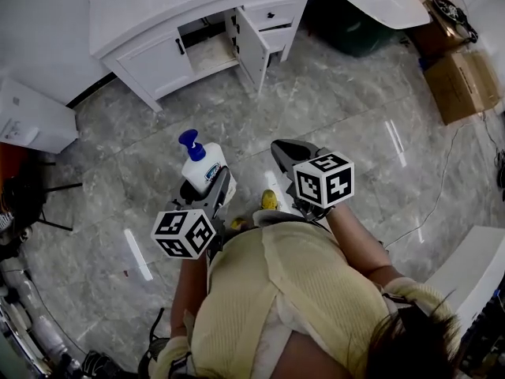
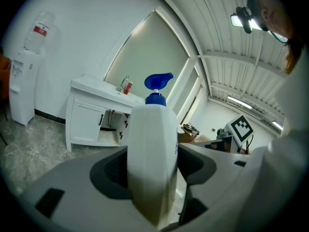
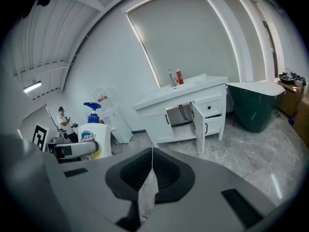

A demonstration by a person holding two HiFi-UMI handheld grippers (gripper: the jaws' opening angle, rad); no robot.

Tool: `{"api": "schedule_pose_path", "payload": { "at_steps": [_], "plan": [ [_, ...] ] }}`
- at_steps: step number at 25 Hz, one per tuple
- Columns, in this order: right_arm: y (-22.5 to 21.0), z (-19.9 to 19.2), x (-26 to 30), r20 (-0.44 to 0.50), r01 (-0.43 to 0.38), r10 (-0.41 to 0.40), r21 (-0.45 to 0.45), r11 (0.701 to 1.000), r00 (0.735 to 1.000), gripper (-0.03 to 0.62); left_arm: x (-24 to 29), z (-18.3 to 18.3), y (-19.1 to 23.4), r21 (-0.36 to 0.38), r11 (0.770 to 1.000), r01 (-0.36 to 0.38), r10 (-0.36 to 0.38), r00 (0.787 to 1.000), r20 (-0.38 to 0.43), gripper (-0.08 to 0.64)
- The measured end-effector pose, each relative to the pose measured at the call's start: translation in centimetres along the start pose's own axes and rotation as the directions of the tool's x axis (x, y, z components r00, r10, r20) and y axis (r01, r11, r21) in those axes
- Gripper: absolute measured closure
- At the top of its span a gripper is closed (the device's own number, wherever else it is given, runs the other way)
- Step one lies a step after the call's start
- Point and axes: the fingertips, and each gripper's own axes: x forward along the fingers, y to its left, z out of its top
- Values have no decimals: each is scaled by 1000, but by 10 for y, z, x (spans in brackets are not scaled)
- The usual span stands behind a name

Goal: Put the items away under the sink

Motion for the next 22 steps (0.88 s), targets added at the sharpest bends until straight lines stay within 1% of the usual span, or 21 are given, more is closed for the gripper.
{"api": "schedule_pose_path", "payload": {
  "at_steps": [7, 12, 15, 18, 22],
  "plan": [
    [-38, 18, 6, -17, -63, 63, -14, 998, 998, 565, 31, 1, -11, -14, 997, -71, 71, 997, 6, 259],
    [-57, 21, 17, -35, -85, 85, 1, 996, 996, 566, 42, -1, -5, -43, 993, -113, 113, 994, 2, 259],
    [-61, 29, 27, -42, -102, 102, -8, 995, 994, 565, 47, 4, 3, -52, 989, -136, 136, 991, 4, 259],
    [-63, 38, 40, -47, -114, 113, -19, 993, 992, 565, 53, 9, 13, -61, 988, -143, 144, 990, 10, 259],
    [-63, 48, 60, -65, -124, 121, -37, 992, 991, 566, 68, 19, 27, -74, 989, -132, 134, 991, 17, 259]
  ]
}}
